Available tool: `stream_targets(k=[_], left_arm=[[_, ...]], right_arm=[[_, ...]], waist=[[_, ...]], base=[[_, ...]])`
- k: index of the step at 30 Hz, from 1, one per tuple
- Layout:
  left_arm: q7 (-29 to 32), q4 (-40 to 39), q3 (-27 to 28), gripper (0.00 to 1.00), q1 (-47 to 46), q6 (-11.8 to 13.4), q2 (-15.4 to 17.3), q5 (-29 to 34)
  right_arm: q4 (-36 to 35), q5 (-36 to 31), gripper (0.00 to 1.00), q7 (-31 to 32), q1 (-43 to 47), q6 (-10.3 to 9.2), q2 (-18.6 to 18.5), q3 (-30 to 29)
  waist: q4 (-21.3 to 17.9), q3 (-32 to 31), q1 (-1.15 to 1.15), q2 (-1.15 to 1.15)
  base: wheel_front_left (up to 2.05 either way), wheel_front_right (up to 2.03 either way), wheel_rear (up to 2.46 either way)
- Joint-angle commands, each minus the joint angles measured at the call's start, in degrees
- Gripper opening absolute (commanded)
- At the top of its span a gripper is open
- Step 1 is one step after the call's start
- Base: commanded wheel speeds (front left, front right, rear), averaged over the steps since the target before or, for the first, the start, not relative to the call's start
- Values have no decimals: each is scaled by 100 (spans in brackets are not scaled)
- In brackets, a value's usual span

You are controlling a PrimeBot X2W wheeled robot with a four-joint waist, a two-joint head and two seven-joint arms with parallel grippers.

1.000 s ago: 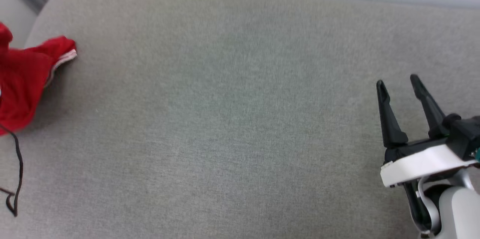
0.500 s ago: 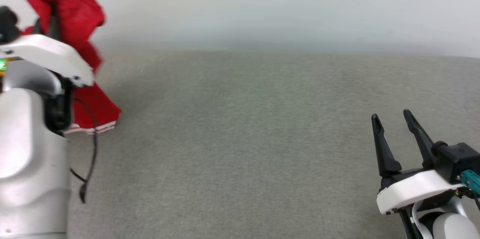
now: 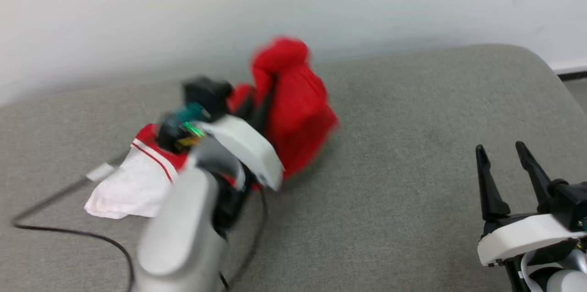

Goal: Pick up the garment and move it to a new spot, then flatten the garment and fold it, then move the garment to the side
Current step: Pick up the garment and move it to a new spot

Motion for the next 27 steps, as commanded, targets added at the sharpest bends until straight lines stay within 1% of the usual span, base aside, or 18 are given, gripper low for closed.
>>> stream_targets(k=[1, 7, 8, 12, 13, 14, 15, 16, 19, 24, 27], left_arm=[[-42, -77, -319, 0, 351, -23, -56, -63], [86, 10, -1526, 0, 1385, 26, -133, -230], [86, 10, -1526, 0, 1385, 26, -133, -230], [191, 236, -2047, 0, 1797, 72, -142, -309], [181, 294, -2138, 16, 1806, 73, -142, -233], [158, 366, -2225, 50, 1834, 63, -140, -217], [101, 400, -2268, 95, 1867, 59, -136, -218], [-7, 380, -2304, 100, 1827, 79, -144, -138], [-418, 262, -2378, 100, 1673, 75, -144, -75], [-1147, -107, -2269, 100, 1528, 260, -141, -43], [-1375, -275, -2036, 100, 1468, 460, -129, -84]], right_arm=[[-42, 17, 100, 16, 72, -2, 16, -59], [-91, 75, 100, 27, 43, -2, 18, -127], [-91, 75, 100, 27, 43, -2, 18, -127], [-85, 106, 100, -11, -45, -2, 17, -92], [-74, 130, 100, -24, -61, -2, 18, -93], [-62, 123, 100, -33, -63, -2, 18, -77], [-46, 122, 100, -35, -61, -2, 19, -53], [-34, 117, 100, -32, -58, -2, 18, -54], [-6, 112, 100, -33, -75, -2, 16, -72], [13, 91, 100, 3, 60, -2, 15, -138], [9, 108, 100, 47, 103, -2, 16, -180]], waist=[[-120, 178, 1, 0], [-146, 453, 1, 0], [-146, 453, 1, 0], [-103, 597, 1, 0], [-65, 612, 1, 0], [-33, 603, 1, 0], [-12, 585, 1, 0], [14, 572, 1, 0], [128, 468, 1, 0], [324, 179, 1, 0], [423, 33, 1, 0]], base=[[0, 0, 0], [0, 0, 0], [0, 0, 0], [0, 0, 0], [0, 0, 0], [0, 0, 0], [0, 0, 0], [0, 0, 0], [0, 0, 0], [0, 0, 0], [0, 0, 0]])
